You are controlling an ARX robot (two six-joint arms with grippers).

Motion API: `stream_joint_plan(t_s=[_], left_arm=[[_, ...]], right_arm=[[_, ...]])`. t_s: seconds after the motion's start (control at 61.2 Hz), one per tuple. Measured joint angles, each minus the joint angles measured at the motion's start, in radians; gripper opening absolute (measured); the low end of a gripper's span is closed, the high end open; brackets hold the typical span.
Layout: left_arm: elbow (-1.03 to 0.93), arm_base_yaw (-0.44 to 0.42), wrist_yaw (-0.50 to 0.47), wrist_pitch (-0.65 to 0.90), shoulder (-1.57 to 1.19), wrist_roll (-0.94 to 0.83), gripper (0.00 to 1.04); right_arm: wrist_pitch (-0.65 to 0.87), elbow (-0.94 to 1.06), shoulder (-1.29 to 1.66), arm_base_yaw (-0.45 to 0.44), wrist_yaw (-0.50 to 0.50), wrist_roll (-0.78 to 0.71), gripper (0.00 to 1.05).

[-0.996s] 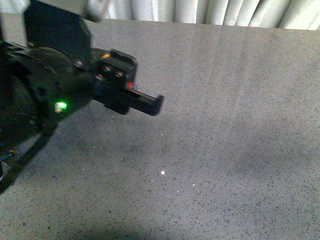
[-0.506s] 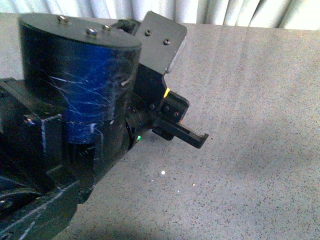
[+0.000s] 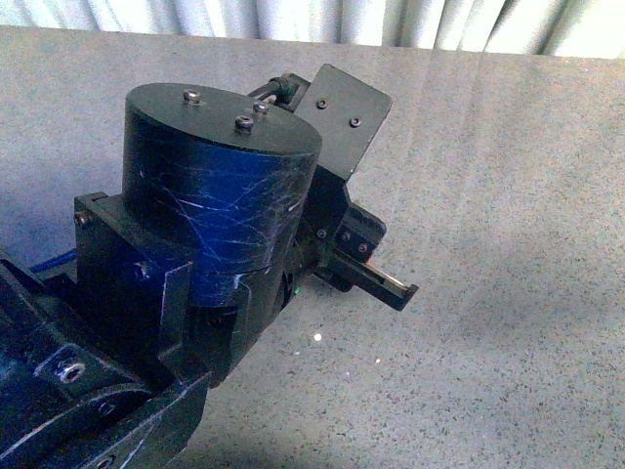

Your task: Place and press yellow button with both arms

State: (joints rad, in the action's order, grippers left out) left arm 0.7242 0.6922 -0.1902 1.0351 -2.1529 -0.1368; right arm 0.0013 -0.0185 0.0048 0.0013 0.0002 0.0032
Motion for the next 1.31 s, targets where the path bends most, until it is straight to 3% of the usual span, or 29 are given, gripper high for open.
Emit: stream_joint_plan(t_s=[0.343, 0.588, 0.817, 0.898, 0.98, 1.029, 1.143, 1.307], left_arm=[[-0.088, 0.007, 0.008, 0.013, 0.034, 0.003, 0.97], [-0.328, -0.016, 0.036, 0.034, 0.31, 0.071, 0.96], [-0.534, -0.121, 0.154, -0.116, 0.748, 0.232, 0.96], [-0.61, -0.12, -0.096, 0.048, 0.821, 0.197, 0.83], [-0.676, -0.18, -0.266, 0.048, 0.965, 0.172, 0.69], [-0.704, -0.219, -0.272, 0.035, 1.034, 0.166, 0.62], [-0.716, -0.291, -0.189, -0.084, 1.194, 0.154, 0.42], [-0.715, -0.389, -0.099, -0.286, 1.407, 0.15, 0.15]], right_arm=[[0.0, 0.0, 0.0, 0.0, 0.0, 0.0, 0.96], [0.0, 0.0, 0.0, 0.0, 0.0, 0.0, 0.96], [0.0, 0.0, 0.0, 0.0, 0.0, 0.0, 0.96], [0.0, 0.0, 0.0, 0.0, -0.001, 0.0, 0.96], [0.0, 0.0, 0.0, 0.0, 0.0, 0.0, 0.96], [-0.027, -0.009, 0.018, 0.003, 0.006, 0.008, 0.96], [-0.371, -0.181, 0.297, 0.097, 0.101, 0.088, 0.96], [-0.267, -0.291, 0.589, 0.162, 0.172, 0.086, 0.96]])
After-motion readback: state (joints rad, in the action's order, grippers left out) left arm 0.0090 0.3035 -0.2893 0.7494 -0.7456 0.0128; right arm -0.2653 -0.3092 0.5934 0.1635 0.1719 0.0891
